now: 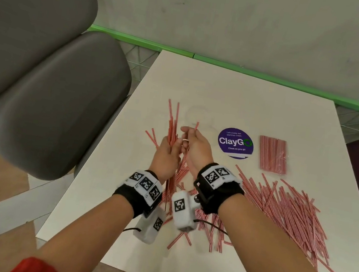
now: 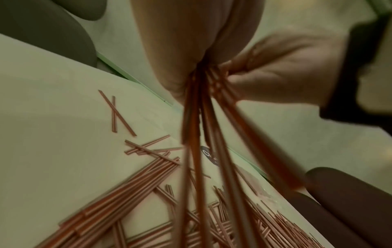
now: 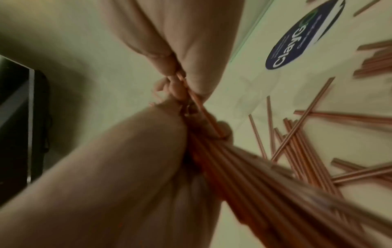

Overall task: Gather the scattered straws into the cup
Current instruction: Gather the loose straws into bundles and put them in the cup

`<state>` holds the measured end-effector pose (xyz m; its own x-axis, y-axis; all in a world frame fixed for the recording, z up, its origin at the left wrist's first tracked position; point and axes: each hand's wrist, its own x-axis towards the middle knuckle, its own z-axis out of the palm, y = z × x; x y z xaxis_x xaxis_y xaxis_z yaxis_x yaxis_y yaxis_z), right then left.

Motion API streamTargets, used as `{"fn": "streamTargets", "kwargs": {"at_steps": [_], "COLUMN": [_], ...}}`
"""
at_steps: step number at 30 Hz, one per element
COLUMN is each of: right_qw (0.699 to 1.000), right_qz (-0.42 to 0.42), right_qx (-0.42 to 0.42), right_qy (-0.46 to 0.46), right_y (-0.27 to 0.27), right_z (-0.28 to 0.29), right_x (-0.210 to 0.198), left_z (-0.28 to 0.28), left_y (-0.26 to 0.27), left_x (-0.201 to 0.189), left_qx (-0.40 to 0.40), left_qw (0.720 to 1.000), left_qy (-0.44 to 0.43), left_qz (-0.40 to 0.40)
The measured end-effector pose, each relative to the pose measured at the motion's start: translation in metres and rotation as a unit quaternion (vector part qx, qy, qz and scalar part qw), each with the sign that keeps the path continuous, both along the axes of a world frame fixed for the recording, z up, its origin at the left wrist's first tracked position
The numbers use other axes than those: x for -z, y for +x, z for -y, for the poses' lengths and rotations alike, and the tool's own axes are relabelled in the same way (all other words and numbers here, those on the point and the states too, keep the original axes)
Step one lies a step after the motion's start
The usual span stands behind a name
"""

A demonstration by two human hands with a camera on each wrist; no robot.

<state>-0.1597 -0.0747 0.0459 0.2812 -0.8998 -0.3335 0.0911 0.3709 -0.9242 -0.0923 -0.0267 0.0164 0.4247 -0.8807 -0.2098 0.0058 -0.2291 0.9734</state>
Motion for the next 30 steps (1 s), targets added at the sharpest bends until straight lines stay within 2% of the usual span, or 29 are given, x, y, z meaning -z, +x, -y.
{"fn": "streamTargets", "kwargs": {"at_steps": [6, 11, 14, 17, 20, 23, 28, 30], "right_qw": [0.999, 0.994, 0.994, 0.993, 0.977, 0.958, 0.967, 0.969], "right_qz": [-0.006, -0.062, -0.054, 0.003, -0.028, -0.032, 0.03, 0.034], "right_qx": [0.008, -0.072, -0.081, -0.082, -0.15, -0.193, -0.053, -0.044], "right_qy": [0.042, 0.05, 0.046, 0.089, 0.147, 0.208, 0.246, 0.242], "right_y": [0.009, 0.009, 0.003, -0.009, -0.022, -0.028, -0.024, -0.021], "right_z": [0.0, 0.001, 0.0, -0.01, -0.026, -0.04, -0.038, -0.034], "right_x": [0.005, 0.006, 0.006, 0.009, 0.017, 0.023, 0.02, 0.018], "left_z": [-0.002, -0.002, -0.001, 0.006, 0.014, 0.019, 0.014, 0.01], "left_y": [0.002, 0.01, 0.01, 0.015, 0.021, 0.023, 0.014, 0.008], "left_x": [0.0, 0.003, -0.006, -0.015, -0.024, -0.028, -0.033, -0.034], "left_qx": [0.05, 0.099, 0.12, 0.058, -0.079, -0.149, -0.152, -0.138], "left_qw": [0.995, 0.994, 0.992, 0.998, 0.992, 0.978, 0.98, 0.984], "left_qy": [0.012, 0.019, -0.001, -0.036, -0.061, -0.081, -0.077, -0.064], "left_qz": [0.083, 0.05, 0.04, 0.015, -0.08, -0.121, -0.106, -0.098]}}
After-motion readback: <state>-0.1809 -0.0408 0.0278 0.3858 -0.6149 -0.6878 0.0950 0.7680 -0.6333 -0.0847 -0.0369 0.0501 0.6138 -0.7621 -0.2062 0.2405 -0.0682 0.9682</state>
